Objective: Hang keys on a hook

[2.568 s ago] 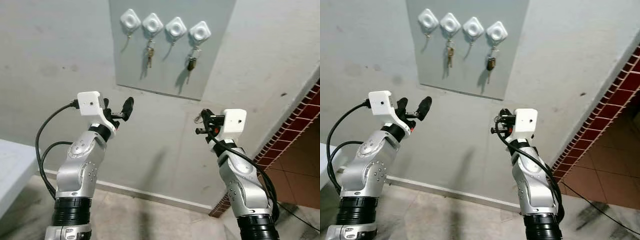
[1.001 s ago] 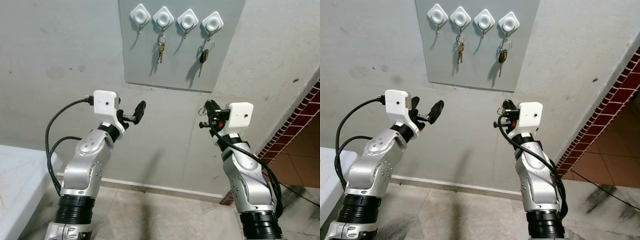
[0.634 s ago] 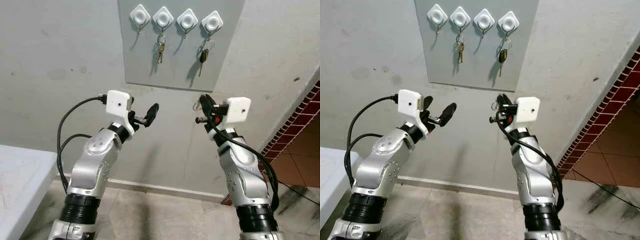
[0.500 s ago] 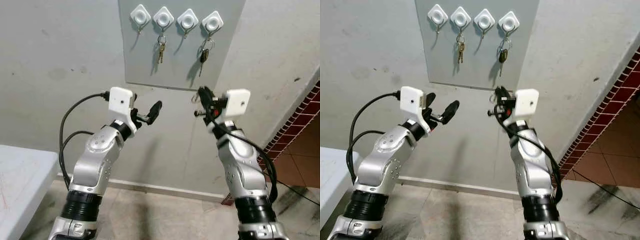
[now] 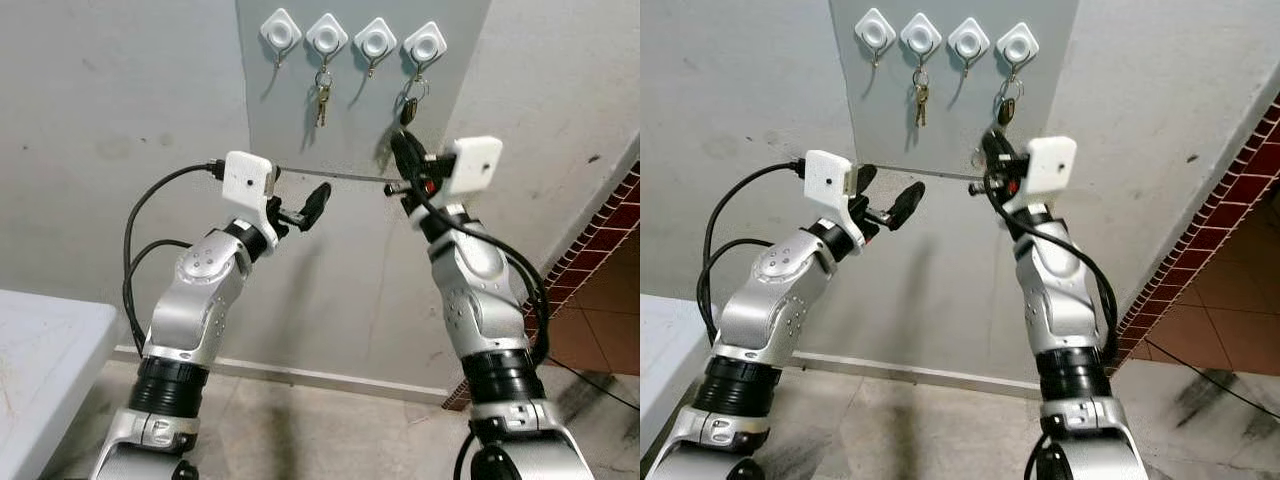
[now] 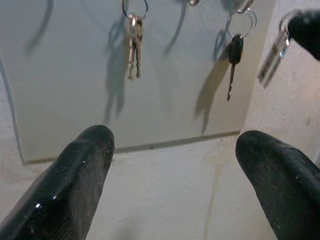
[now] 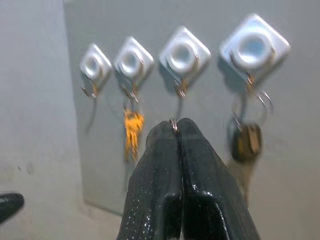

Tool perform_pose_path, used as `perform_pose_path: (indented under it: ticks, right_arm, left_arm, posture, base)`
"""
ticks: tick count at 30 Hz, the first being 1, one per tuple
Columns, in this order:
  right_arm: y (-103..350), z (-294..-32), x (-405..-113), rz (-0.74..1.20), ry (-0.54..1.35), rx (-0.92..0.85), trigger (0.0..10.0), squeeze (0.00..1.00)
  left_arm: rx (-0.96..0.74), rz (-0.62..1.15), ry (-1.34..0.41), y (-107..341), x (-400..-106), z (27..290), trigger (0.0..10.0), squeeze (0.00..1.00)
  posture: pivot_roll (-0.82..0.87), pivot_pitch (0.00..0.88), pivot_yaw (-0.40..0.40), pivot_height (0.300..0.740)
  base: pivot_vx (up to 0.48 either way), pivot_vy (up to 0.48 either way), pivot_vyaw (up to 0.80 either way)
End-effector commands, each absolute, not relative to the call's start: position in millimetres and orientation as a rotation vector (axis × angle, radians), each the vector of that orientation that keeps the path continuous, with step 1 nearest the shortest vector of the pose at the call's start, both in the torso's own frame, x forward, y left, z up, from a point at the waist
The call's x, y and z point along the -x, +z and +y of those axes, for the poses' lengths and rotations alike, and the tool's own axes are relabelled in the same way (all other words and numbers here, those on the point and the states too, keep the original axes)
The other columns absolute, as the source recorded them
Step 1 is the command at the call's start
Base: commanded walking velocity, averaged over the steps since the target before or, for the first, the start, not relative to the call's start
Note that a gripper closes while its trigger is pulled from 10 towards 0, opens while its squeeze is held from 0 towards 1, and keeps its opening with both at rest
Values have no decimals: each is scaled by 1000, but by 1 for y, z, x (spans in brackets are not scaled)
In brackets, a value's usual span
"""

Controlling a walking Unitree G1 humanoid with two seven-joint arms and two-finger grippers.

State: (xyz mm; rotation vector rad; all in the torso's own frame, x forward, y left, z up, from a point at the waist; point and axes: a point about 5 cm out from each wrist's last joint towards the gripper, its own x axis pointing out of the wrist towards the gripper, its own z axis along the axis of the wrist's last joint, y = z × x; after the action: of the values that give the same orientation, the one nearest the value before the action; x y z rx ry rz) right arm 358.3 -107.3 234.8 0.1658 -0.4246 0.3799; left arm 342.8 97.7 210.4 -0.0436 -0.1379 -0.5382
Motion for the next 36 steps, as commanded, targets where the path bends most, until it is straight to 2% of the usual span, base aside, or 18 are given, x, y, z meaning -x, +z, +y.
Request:
perform_pose_path:
  ticks: [1,11,36]
  right_arm:
    - [238,-107,-361,-434,388,-170,10000,0]
    - [241,-104,-366,-445,394,-171,10000,0]
    - [205,-126,-320,-389,341,-199,10000,0]
  left_arm:
    - [47,-158,-554,217,-344,97,10000,0]
    - [64,-165,-582,221,-341,90,10000,0]
    - [168,-107,-478,195,-326,106,10000,0]
  posture:
    - [-10,0,-32,732]
    - [-7,0,-36,732]
    - [-24,0,-25,732]
  base:
    - [0,0,0]
    - [0,0,0]
    - [0,0,0]
